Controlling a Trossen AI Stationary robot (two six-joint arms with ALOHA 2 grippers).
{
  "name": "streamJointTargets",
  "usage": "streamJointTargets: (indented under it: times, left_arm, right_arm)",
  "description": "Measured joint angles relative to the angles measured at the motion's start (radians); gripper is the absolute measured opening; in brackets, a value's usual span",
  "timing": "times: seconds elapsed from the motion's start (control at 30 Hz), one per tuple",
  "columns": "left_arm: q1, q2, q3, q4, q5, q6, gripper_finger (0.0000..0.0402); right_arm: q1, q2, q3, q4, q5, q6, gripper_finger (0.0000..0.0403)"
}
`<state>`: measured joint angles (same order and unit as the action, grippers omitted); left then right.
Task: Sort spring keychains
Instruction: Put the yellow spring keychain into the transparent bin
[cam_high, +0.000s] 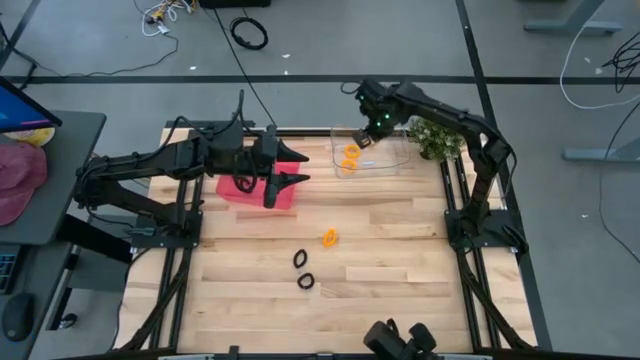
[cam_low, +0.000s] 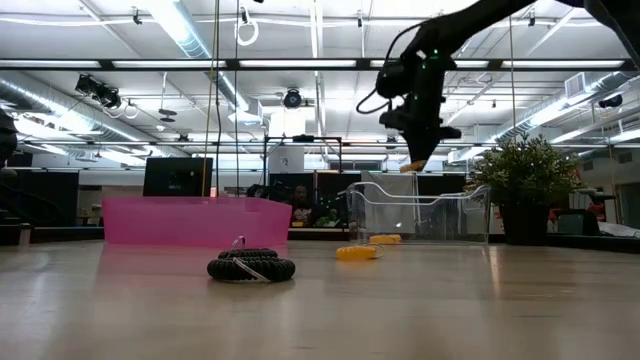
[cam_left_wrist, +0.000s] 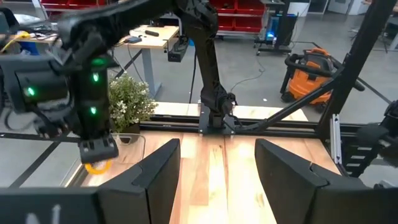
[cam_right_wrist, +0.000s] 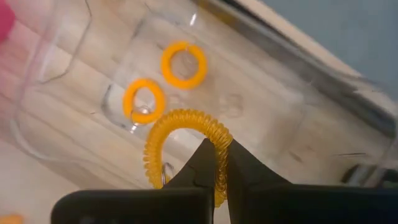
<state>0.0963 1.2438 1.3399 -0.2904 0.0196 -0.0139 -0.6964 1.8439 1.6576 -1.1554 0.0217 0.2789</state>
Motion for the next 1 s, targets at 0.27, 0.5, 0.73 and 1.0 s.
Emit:
streamJointTargets:
  times: [0.27,0.5,0.73,1.0]
  left_arm:
    - [0.000,0.000,0.000,0.000,0.000,0.000,0.0213]
    - [0.000,0.000,0.000,0.001,0.000,-0.001,0.0213]
    - [0.000,0.000,0.000,0.001,0.000,-0.017,0.0213]
    - [0.000,0.000,0.000,0.001,0.000,-0.033,0.0213]
  right_arm:
    - [0.000,-0.001,-0.164,0.147,-0.015,0.042,0.0008]
    - [0.000,-0.002,-0.290,0.318,-0.041,0.118,0.0008]
    - [0.000,-0.002,-0.387,0.415,-0.042,0.178,0.0008]
    - [-0.009,-0.002,-0.436,0.435,-0.039,0.169,0.0008]
